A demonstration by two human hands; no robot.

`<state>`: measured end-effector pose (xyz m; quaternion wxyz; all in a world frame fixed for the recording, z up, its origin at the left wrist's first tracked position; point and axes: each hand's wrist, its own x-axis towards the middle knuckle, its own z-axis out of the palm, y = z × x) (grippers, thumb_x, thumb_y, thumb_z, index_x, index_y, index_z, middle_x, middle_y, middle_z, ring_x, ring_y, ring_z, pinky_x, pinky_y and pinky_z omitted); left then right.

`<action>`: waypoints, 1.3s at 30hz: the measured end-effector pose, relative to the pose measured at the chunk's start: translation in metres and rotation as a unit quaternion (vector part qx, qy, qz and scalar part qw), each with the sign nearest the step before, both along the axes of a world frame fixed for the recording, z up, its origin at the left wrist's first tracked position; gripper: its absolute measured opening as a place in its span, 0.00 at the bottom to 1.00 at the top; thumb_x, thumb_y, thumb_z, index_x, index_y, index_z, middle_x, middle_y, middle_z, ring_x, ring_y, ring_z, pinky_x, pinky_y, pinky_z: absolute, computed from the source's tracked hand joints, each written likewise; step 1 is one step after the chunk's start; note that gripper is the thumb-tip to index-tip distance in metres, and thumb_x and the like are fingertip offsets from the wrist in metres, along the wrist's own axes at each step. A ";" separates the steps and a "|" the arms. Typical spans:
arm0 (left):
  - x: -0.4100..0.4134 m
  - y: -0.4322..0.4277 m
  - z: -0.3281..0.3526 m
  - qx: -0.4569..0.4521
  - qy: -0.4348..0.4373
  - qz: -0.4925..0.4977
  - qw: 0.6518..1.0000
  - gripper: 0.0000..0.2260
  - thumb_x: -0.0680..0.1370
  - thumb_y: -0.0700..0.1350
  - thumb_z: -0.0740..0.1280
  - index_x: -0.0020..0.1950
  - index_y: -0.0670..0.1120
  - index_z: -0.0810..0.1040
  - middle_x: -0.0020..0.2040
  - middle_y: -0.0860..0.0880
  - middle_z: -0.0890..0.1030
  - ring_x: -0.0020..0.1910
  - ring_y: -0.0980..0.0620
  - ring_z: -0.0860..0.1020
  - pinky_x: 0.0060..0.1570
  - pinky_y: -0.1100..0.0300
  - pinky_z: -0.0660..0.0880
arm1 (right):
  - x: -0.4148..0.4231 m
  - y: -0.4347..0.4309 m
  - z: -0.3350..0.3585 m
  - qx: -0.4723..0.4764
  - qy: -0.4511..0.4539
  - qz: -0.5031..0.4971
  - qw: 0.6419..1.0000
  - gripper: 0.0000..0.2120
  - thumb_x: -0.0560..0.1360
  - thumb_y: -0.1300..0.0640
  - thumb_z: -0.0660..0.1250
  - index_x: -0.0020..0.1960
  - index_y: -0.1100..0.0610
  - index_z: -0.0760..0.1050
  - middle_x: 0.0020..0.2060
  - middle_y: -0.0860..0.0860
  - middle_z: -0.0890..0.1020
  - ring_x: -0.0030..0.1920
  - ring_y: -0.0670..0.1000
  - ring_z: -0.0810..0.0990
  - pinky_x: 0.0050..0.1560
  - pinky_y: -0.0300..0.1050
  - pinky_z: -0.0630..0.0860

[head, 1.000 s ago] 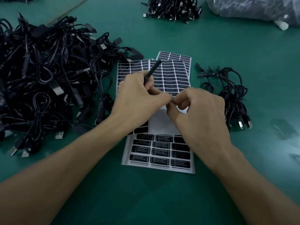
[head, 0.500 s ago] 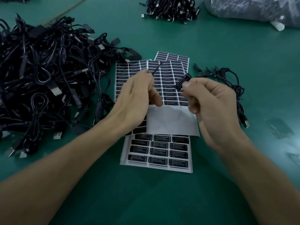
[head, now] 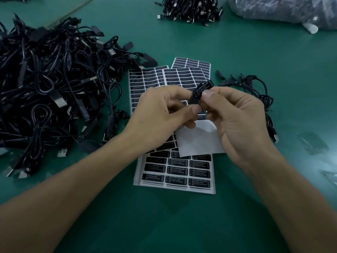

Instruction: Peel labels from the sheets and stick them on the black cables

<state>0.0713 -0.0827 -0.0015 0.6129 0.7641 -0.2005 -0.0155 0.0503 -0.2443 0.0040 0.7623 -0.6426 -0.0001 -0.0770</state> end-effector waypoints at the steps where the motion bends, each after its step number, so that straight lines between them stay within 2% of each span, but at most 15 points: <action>1: 0.000 0.000 0.000 -0.009 0.007 -0.007 1.000 0.06 0.78 0.41 0.72 0.53 0.49 0.82 0.38 0.48 0.87 0.38 0.51 0.86 0.44 0.46 0.83 | 0.000 0.000 0.000 -0.005 0.000 -0.001 1.000 0.06 0.73 0.61 0.73 0.38 0.53 0.85 0.36 0.51 0.84 0.38 0.47 0.80 0.40 0.38 0.75; 3: 0.000 0.001 0.000 -0.017 0.011 -0.021 1.000 0.10 0.77 0.40 0.73 0.55 0.51 0.81 0.39 0.47 0.87 0.39 0.48 0.86 0.46 0.47 0.82 | 0.001 -0.001 -0.001 -0.018 0.000 -0.004 1.000 0.04 0.72 0.60 0.73 0.39 0.53 0.85 0.35 0.52 0.84 0.39 0.49 0.80 0.42 0.40 0.76; 7: 0.001 0.002 -0.001 -0.026 0.014 -0.035 0.999 0.13 0.76 0.39 0.74 0.55 0.55 0.81 0.38 0.49 0.87 0.39 0.51 0.86 0.42 0.57 0.82 | 0.001 -0.004 -0.003 -0.070 -0.013 -0.003 0.997 0.05 0.76 0.64 0.71 0.42 0.57 0.84 0.36 0.53 0.84 0.39 0.51 0.81 0.45 0.44 0.78; 11: 0.002 0.002 -0.003 -0.043 0.018 -0.028 0.998 0.11 0.75 0.41 0.74 0.52 0.54 0.81 0.37 0.49 0.87 0.37 0.53 0.85 0.38 0.62 0.81 | 0.001 -0.003 -0.001 -0.099 -0.024 -0.002 0.995 0.04 0.75 0.65 0.71 0.42 0.60 0.83 0.35 0.53 0.84 0.38 0.49 0.82 0.42 0.38 0.77; 15: 0.002 0.003 -0.003 -0.037 0.018 -0.026 0.999 0.08 0.75 0.40 0.75 0.51 0.49 0.83 0.38 0.48 0.87 0.37 0.52 0.86 0.38 0.62 0.81 | -0.001 -0.001 0.000 -0.108 -0.037 -0.006 0.993 0.07 0.75 0.67 0.71 0.41 0.59 0.83 0.32 0.49 0.83 0.34 0.44 0.81 0.39 0.33 0.76; 18: 0.002 0.003 -0.004 -0.035 0.019 -0.013 0.999 0.09 0.72 0.45 0.75 0.50 0.45 0.83 0.39 0.48 0.87 0.38 0.51 0.86 0.38 0.59 0.83 | -0.002 -0.001 0.001 -0.111 -0.038 -0.005 0.993 0.06 0.75 0.67 0.71 0.41 0.59 0.83 0.31 0.49 0.83 0.34 0.44 0.81 0.38 0.33 0.76; 21: 0.003 0.004 -0.004 -0.030 0.019 -0.013 0.999 0.07 0.72 0.45 0.75 0.49 0.45 0.84 0.39 0.49 0.87 0.38 0.51 0.86 0.40 0.56 0.83 | -0.001 0.000 0.001 -0.120 -0.038 -0.004 0.992 0.06 0.75 0.66 0.71 0.41 0.58 0.82 0.31 0.48 0.84 0.33 0.43 0.81 0.38 0.33 0.76; 28: 0.005 0.005 -0.005 -0.025 0.019 -0.016 0.999 0.07 0.74 0.42 0.75 0.50 0.42 0.83 0.40 0.48 0.87 0.39 0.51 0.86 0.40 0.57 0.83 | -0.001 0.000 0.000 -0.129 -0.052 -0.006 0.990 0.08 0.75 0.66 0.71 0.40 0.56 0.82 0.31 0.47 0.84 0.33 0.42 0.81 0.37 0.32 0.76; 39: 0.005 0.006 -0.005 -0.029 0.023 -0.034 0.999 0.09 0.71 0.48 0.74 0.48 0.45 0.84 0.40 0.50 0.87 0.39 0.51 0.86 0.39 0.59 0.83 | -0.001 0.000 -0.003 -0.176 -0.073 -0.024 0.981 0.08 0.75 0.64 0.72 0.40 0.54 0.82 0.32 0.46 0.84 0.32 0.42 0.81 0.38 0.33 0.76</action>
